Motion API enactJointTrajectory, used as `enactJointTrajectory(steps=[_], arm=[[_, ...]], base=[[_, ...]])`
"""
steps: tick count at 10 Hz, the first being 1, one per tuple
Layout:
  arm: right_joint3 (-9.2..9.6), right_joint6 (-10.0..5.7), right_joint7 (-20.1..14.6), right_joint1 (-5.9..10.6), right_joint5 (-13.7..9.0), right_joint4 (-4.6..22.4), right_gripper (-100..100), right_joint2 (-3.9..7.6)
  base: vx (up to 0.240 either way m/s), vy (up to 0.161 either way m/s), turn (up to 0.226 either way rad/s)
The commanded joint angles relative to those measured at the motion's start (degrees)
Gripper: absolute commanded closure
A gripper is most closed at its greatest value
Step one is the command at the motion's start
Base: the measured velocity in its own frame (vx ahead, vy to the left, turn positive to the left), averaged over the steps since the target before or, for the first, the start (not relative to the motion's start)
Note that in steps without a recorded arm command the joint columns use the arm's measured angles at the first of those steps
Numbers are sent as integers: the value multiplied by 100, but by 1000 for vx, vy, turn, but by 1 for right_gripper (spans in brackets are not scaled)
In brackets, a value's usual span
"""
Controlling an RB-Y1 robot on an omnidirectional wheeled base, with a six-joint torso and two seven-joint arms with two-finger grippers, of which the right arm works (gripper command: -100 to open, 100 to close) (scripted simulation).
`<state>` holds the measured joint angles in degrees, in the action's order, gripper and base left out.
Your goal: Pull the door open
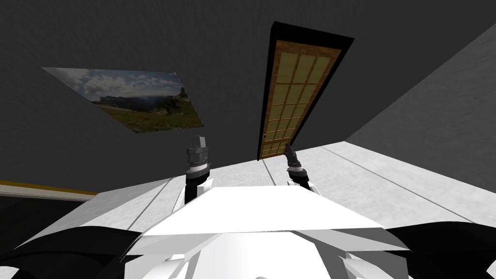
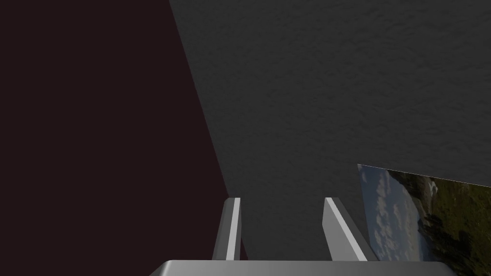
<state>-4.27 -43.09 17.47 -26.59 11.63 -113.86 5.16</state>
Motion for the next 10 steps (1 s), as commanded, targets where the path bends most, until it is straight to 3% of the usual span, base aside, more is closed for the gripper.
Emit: enactJointTrajectory(steps=[1, 10], arm=[[-64, -116, 165, -7, 57, 229, -100, 13], [-436, -508, 1163, -8, 473, 1405, -100, 47]], base=[[118, -14, 46], [120, -25, 58]])
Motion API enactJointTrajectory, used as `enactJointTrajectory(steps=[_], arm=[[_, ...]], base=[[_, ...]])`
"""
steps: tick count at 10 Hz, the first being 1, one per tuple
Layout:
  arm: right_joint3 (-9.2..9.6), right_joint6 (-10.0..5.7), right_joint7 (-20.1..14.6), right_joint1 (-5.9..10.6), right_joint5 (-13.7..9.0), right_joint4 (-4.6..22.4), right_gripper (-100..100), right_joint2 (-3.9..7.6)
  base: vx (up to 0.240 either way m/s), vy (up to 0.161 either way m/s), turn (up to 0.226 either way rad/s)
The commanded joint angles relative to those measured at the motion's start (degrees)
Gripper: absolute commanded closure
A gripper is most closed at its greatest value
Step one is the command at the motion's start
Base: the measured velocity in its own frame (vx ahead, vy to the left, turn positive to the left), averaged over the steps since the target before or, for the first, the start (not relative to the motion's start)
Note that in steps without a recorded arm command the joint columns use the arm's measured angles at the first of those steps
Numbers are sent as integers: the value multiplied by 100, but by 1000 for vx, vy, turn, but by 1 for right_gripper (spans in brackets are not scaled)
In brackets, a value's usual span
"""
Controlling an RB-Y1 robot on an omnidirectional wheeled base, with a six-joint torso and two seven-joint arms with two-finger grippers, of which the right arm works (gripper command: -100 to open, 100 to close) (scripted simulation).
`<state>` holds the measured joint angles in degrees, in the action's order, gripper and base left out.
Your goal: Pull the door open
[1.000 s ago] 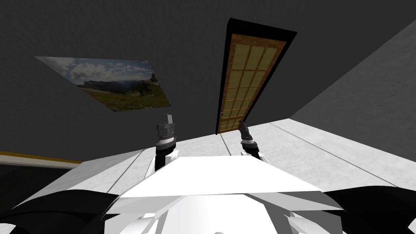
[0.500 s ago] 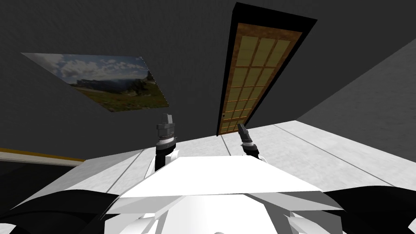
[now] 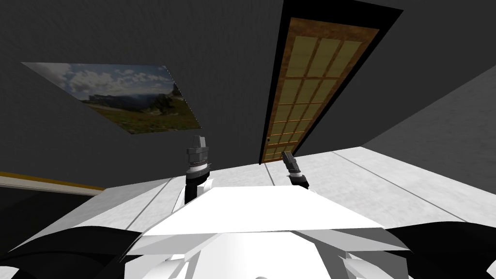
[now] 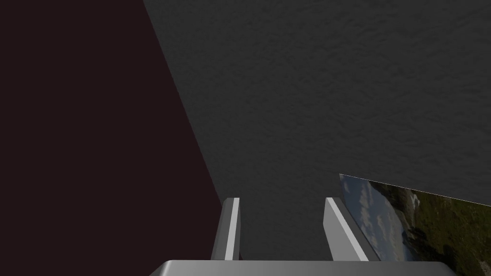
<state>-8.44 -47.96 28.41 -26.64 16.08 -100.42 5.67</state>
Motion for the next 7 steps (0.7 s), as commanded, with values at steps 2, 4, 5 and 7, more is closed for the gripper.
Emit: enactJointTrajectory(steps=[2, 4, 5, 7], arm=[[-88, -94, 254, -2, 106, 280, -100, -2], [-158, -167, 440, -2, 183, 499, -100, -9], [-192, -203, 533, -2, 222, 608, -100, -13], [-261, -276, 719, -3, 300, 827, -100, -19]], base=[[91, -15, 49], [91, -29, 52], [98, -26, 50], [96, -29, 46]])
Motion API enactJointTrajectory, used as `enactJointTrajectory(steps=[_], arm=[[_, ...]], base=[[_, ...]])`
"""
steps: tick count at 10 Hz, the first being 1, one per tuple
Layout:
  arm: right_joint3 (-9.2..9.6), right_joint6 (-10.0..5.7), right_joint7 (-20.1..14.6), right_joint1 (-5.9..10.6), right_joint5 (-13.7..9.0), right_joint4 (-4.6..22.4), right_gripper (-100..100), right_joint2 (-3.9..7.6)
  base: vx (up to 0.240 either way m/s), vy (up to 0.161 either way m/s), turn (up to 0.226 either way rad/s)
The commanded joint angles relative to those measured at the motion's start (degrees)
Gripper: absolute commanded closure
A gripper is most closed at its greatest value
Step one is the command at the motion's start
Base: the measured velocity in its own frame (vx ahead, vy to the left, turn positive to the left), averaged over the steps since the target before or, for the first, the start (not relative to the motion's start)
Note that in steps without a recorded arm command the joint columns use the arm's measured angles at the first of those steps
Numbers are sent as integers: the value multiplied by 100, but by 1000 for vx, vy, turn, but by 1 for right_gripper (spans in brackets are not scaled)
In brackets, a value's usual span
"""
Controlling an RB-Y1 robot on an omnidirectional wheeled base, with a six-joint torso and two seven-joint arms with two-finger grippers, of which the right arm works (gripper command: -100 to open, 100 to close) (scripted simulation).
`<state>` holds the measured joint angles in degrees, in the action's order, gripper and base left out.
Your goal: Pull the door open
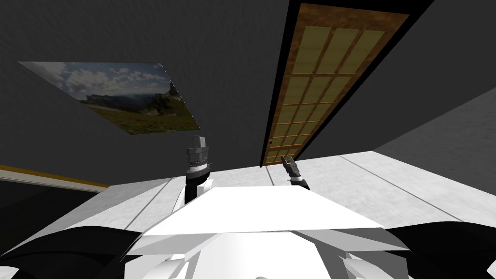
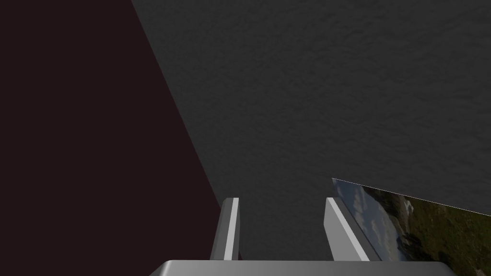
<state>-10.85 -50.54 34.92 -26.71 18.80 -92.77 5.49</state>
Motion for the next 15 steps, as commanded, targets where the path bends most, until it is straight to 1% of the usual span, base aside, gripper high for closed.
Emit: enactJointTrajectory(steps=[1, 7, 14, 15], arm=[[-55, -55, 161, 5, 66, 171, -100, -5], [-257, -268, 702, 4, 292, 809, -100, -49], [-477, -500, 1292, 4, 538, 1502, -100, -129], [-535, -561, 1446, 4, 602, 1683, -100, -158]], base=[[87, -27, 41], [99, -30, 45], [95, -32, 43], [137, -53, 67]])
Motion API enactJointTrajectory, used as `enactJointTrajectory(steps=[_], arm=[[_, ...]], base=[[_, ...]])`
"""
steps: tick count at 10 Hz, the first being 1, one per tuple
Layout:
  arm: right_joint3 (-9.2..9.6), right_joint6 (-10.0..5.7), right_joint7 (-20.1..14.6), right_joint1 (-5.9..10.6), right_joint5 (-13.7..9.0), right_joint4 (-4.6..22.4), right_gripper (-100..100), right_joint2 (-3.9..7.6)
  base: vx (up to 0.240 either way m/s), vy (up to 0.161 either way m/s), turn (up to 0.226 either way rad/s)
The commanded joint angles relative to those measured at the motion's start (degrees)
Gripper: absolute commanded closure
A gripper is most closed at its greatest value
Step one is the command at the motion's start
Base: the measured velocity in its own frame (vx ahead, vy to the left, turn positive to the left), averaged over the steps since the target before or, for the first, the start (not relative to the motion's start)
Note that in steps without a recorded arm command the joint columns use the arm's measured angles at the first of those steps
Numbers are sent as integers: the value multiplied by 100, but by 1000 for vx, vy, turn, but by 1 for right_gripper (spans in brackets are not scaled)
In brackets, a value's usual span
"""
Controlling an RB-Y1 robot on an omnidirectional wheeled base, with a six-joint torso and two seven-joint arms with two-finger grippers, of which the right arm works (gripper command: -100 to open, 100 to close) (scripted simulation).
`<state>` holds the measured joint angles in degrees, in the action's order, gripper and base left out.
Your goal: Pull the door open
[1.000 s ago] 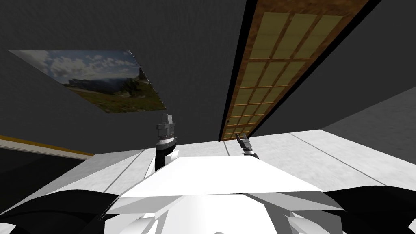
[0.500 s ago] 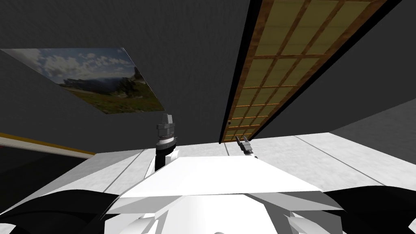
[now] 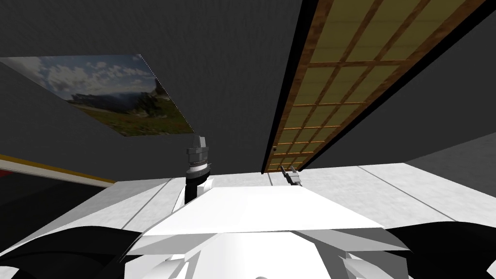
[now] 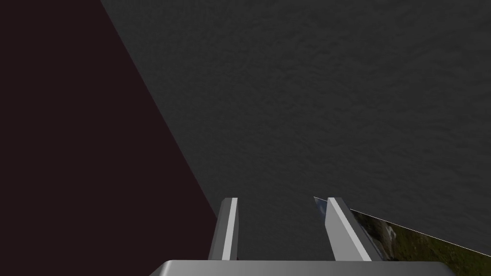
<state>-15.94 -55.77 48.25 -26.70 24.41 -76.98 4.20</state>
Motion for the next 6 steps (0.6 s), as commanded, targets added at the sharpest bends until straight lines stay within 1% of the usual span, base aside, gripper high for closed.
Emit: enactJointTrajectory(steps=[1, 3, 4, 5, 6], arm=[[-55, -68, 190, 2, 73, 194, -100, -43], [-112, -129, 344, 2, 137, 375, -100, -72], [-163, -183, 481, 2, 194, 535, -100, -105], [-188, -209, 547, 2, 222, 612, -100, -122], [-237, -261, 679, 2, 277, 768, -100, -155]], base=[[144, -37, 52], [98, -38, 38], [124, -40, 53], [116, -52, 45], [115, -79, 59]])
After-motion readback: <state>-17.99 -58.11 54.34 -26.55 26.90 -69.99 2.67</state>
